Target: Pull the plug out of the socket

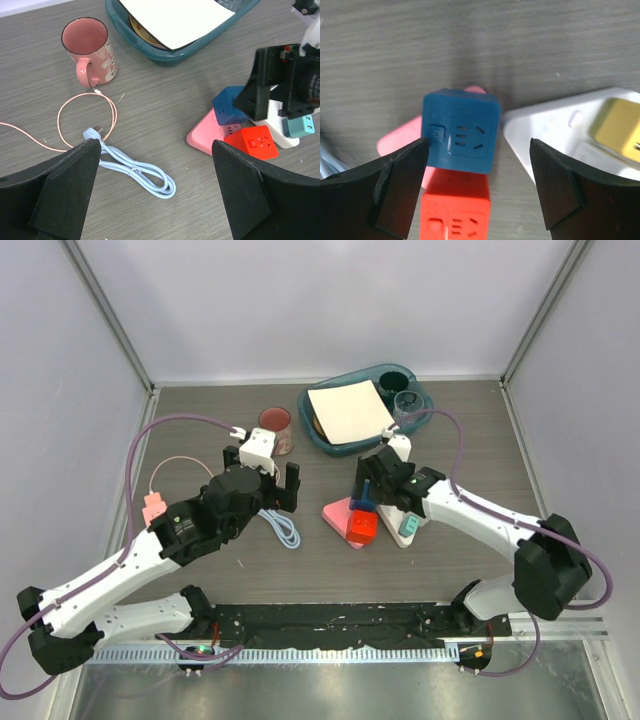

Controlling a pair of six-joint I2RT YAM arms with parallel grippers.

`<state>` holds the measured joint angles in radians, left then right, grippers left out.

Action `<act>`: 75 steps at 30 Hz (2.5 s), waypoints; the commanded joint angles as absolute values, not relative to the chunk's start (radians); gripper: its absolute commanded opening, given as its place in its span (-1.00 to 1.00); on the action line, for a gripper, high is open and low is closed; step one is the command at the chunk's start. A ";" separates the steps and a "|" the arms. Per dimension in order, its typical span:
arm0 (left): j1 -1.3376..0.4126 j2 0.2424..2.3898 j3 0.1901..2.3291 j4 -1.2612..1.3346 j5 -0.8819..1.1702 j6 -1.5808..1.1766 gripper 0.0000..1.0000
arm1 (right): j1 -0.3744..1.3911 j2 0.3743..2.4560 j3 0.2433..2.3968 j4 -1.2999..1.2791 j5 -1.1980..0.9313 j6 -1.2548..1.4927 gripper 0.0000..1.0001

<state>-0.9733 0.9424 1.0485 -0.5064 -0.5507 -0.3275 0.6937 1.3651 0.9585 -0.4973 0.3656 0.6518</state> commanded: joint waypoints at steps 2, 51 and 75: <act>-0.974 0.920 1.049 -0.468 -0.583 -0.310 0.95 | 0.696 1.463 1.037 -0.457 0.405 0.749 0.79; -0.503 1.341 0.927 -0.345 0.640 -0.618 0.55 | 0.698 1.230 0.811 -0.015 0.035 0.721 -0.55; -0.545 1.431 0.989 -0.468 0.592 -0.571 -0.47 | 0.742 1.235 0.755 0.130 -0.074 0.752 -0.58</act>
